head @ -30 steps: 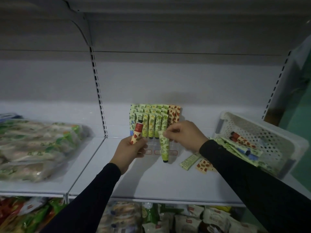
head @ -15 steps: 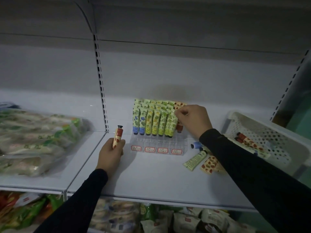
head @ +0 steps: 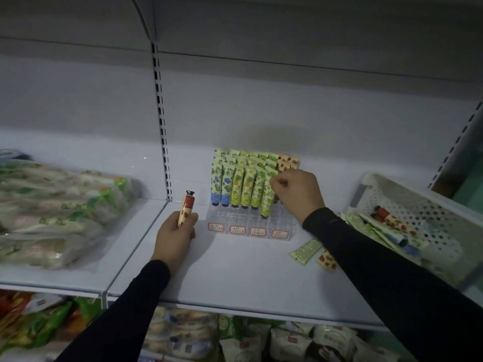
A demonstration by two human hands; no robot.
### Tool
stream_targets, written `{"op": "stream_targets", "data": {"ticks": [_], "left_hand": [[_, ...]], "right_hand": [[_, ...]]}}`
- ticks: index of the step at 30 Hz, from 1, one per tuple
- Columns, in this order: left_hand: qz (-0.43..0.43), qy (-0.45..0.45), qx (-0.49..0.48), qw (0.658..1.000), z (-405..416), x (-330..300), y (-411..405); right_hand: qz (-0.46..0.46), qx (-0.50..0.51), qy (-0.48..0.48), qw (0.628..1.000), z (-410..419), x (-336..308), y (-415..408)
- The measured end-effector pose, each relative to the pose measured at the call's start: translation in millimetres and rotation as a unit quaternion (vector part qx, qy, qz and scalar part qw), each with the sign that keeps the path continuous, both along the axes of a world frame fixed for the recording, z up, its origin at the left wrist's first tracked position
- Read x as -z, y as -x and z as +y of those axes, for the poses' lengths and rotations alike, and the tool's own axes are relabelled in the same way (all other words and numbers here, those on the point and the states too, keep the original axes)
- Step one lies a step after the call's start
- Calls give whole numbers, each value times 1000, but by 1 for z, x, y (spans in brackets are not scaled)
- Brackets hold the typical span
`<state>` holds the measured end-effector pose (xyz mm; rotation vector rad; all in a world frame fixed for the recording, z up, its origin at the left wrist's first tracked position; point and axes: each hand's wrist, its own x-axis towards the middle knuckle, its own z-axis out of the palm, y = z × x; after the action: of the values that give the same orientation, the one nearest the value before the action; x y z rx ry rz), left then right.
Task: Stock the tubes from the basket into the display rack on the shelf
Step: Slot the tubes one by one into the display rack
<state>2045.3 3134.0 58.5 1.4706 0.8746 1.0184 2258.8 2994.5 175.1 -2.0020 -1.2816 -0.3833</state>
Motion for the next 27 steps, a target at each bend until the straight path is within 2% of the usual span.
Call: {"op": "stream_targets", "data": {"ticks": [27], "left_hand": [[-6,-5,5,1000,6,8,-3]], "right_hand": [[4,18,6,1000,9,-2,-8]]}}
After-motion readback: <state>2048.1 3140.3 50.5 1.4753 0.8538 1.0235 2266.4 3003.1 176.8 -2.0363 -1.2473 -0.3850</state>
